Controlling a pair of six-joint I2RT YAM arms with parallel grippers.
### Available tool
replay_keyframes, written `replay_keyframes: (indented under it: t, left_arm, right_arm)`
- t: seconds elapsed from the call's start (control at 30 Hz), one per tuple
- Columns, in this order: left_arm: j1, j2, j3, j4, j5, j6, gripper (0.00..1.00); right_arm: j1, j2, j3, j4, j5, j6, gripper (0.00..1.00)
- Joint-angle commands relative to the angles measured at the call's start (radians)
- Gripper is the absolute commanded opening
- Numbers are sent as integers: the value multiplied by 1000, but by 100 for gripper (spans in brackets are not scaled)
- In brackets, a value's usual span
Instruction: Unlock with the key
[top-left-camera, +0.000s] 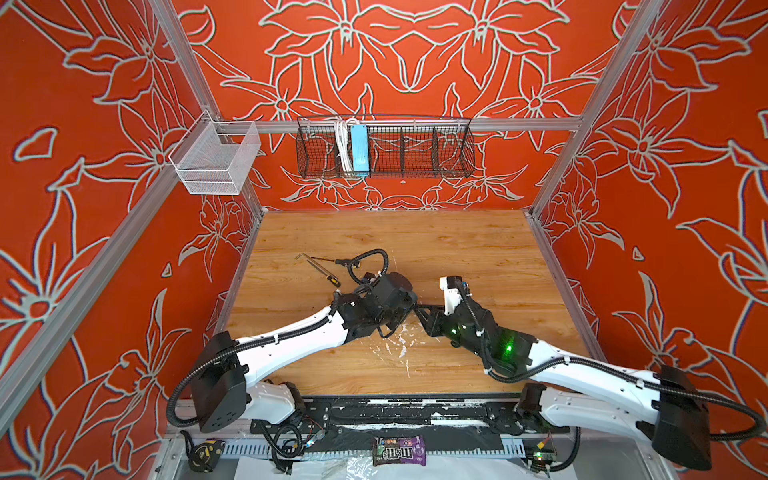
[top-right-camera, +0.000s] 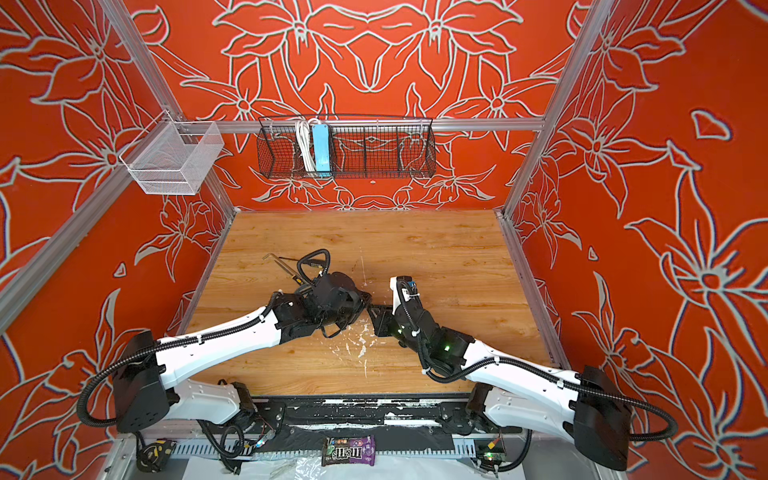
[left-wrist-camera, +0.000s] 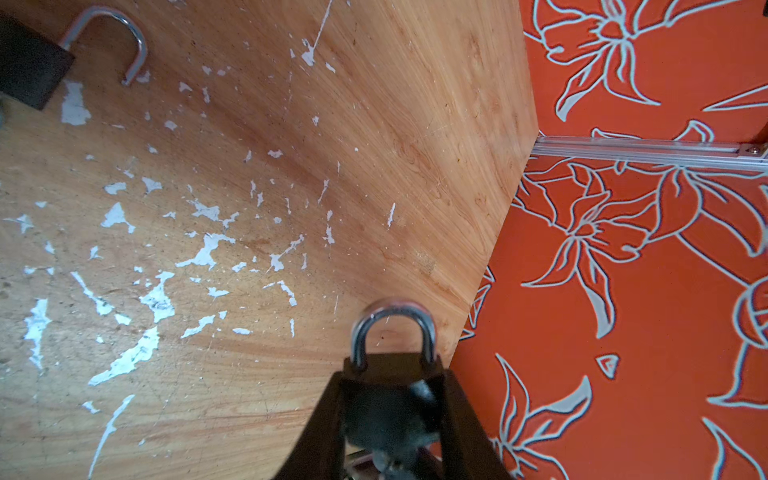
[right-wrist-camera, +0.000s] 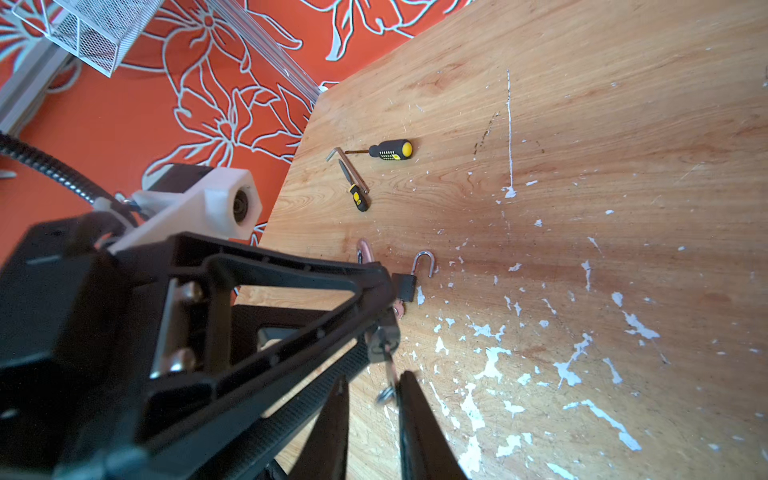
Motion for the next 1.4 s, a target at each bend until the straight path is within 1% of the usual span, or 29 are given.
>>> replay_keyframes:
  t: [0.0,0.4,0.6,0.7,0.8,0.87,1.07,1.17,1.37]
  left_arm:
    - [7,-22,15,8,-8,1,1]
    - [8,-32,16,21,3,3,1]
    - [7,-35,18,55,42,7,0]
    - [7,-30,28,68,66,17,0]
    - [7,-21,34,90,95,20,0]
    - [5,-17,37,98,110,20,0]
    - [-7,-18,37,145,142,24,0]
    - [-22,-21,42,149,131,28,0]
    - [-24,-28,19,172,130,14,0]
  right_arm:
    - [-9,-7,-7,0,-9,33,22]
    - [-25,24,-7,5,-36,53,12]
    - [-33,46,-1,37,-76,52,3]
    - [-36,55,6,48,-90,54,1]
    - [-39,61,7,85,-111,57,0]
    - [-40,65,19,76,-118,65,0]
    - [-45,69,15,111,-134,158,0]
    - [-45,73,11,141,-142,220,0]
    - [-49,46,10,158,-134,343,0]
